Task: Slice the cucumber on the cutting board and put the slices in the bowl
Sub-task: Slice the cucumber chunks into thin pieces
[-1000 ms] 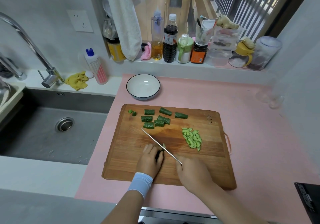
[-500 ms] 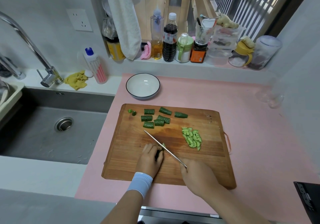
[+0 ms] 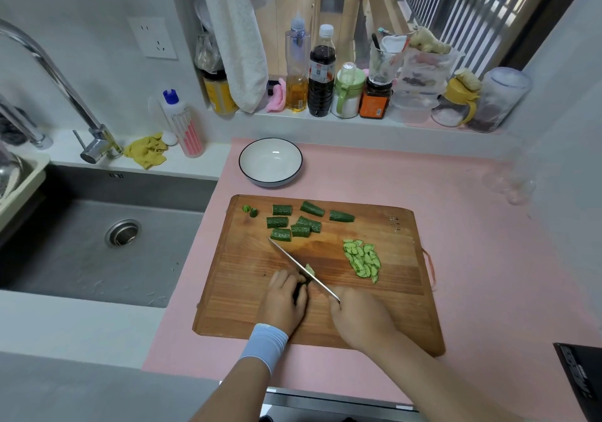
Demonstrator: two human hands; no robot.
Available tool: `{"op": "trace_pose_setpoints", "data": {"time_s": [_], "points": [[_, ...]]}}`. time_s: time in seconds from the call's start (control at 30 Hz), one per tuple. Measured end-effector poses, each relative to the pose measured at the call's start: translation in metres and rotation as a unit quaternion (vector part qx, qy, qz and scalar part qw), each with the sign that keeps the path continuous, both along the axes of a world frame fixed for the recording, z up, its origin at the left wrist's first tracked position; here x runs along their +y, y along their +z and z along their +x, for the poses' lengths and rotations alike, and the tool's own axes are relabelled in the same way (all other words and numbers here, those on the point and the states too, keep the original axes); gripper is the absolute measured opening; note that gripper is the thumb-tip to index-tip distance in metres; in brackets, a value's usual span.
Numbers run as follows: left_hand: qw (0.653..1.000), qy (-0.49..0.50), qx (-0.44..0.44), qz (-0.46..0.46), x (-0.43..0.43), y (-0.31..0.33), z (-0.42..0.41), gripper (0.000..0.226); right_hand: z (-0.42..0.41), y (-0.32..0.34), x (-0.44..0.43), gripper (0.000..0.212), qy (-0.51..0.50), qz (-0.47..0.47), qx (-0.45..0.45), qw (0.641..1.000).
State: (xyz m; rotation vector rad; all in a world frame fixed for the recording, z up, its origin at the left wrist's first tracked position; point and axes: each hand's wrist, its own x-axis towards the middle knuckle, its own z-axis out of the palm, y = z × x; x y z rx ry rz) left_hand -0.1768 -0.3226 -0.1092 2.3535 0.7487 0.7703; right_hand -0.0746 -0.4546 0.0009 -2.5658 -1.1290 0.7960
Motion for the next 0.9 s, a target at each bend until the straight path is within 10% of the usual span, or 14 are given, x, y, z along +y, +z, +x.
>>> {"op": "trace_pose_setpoints", "data": {"time_s": [0.9], "points": [[1.0,-0.001,0.003,-0.011,0.0,0.001,-0.002,0.01,-0.003,-0.003,-0.007,0.031,-0.015,-0.004,0.012,1.0]]}}
